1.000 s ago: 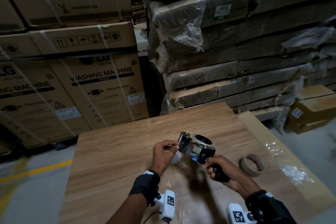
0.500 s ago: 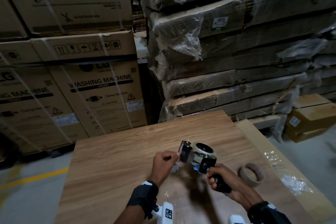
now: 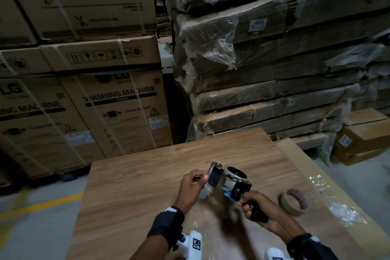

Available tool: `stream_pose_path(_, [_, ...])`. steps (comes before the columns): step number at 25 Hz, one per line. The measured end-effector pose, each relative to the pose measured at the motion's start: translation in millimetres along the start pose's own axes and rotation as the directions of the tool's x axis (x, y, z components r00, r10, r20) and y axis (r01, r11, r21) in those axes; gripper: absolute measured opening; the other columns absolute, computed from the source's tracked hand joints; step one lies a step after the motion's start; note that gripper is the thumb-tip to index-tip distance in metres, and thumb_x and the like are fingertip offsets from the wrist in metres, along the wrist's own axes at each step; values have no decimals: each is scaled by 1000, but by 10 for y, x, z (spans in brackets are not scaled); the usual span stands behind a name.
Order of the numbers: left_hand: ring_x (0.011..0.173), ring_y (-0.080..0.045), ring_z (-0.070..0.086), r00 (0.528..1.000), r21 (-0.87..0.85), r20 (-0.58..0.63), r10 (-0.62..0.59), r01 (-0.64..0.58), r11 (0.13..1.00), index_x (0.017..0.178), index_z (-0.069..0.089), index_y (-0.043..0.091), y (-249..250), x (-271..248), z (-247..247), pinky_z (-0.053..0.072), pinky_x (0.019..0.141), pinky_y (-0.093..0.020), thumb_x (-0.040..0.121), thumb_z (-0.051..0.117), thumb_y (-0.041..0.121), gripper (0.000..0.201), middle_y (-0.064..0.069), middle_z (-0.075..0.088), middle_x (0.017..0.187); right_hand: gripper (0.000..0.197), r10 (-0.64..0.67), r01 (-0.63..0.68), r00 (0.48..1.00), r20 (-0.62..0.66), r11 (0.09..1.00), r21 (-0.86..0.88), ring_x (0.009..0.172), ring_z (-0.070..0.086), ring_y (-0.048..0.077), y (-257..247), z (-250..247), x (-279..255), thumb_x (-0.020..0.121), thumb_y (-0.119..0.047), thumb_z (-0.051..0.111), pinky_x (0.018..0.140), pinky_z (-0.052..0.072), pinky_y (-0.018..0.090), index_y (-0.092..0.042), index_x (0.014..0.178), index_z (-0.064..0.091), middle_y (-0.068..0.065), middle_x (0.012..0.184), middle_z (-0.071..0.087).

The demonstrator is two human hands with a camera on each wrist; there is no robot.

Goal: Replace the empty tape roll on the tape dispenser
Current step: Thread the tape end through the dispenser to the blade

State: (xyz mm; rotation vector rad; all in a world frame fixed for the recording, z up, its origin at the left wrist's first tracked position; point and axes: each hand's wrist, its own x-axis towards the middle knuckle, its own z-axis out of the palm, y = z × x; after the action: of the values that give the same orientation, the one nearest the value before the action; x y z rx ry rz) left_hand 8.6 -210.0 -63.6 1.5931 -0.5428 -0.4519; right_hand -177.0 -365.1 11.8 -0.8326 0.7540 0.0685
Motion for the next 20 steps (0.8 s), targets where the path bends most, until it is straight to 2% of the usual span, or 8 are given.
stream_pose_path(2, [86,-17,69,1000,-5,-19,21,-21,1000,83,73,16,26,-22,25,53,80,-32,89,68,15,8,-3,76,91,16,15,-15,1000,-14,1000,13,41,47,9,-2,7,17,88,10,45,36,34,15,-2,79,52,11,64,54])
stream_pose_path(4, [90,-24,70,998,0,-41,44,-44,999,84,71,12,47,-38,60,53,82,-35,93,67,10,10,-6,76,94,17,40,-39,999,-19,998,45,40,47,8,-12,8,38,89,8,43,35,34,15,-1,78,52,11,63,55])
stream_pose_path(8, [91,-24,70,992,67,-71,101,-96,993,83,63,12,127,-64,91,55,79,-35,96,63,12,13,-8,76,93,16,77,-76,997,-12,994,80,40,46,7,-22,-6,57,89,7,43,33,36,14,0,79,54,11,65,53])
stream_pose_path(12, [83,-21,69,992,146,-82,96,-83,986,82,63,9,195,-32,67,54,75,-31,94,63,9,12,-6,74,84,14,100,-100,995,3,993,65,39,46,7,-31,-33,36,88,6,44,34,35,14,1,80,54,11,65,52])
stream_pose_path(16, [71,-19,71,1000,17,-27,6,-6,1000,83,67,-2,205,86,-34,58,73,-35,91,65,-1,8,-13,75,80,11,96,-97,995,24,995,21,40,46,8,-51,-72,0,87,8,47,34,35,14,2,82,55,12,65,54])
stream_pose_path(18, [69,-13,68,1000,-3,11,-15,15,1000,87,71,-5,227,91,-68,56,68,-26,90,68,-2,5,-10,74,77,9,85,-85,996,36,996,4,42,47,8,-58,-87,27,83,9,51,34,36,15,1,84,55,13,66,55])
stream_pose_path(20, [70,-12,68,998,-47,9,-62,63,997,89,74,1,196,88,-113,53,65,-20,92,68,4,7,-5,75,77,11,62,-62,998,10,998,-20,42,47,8,-59,-115,96,86,9,48,36,35,15,0,86,54,13,66,56])
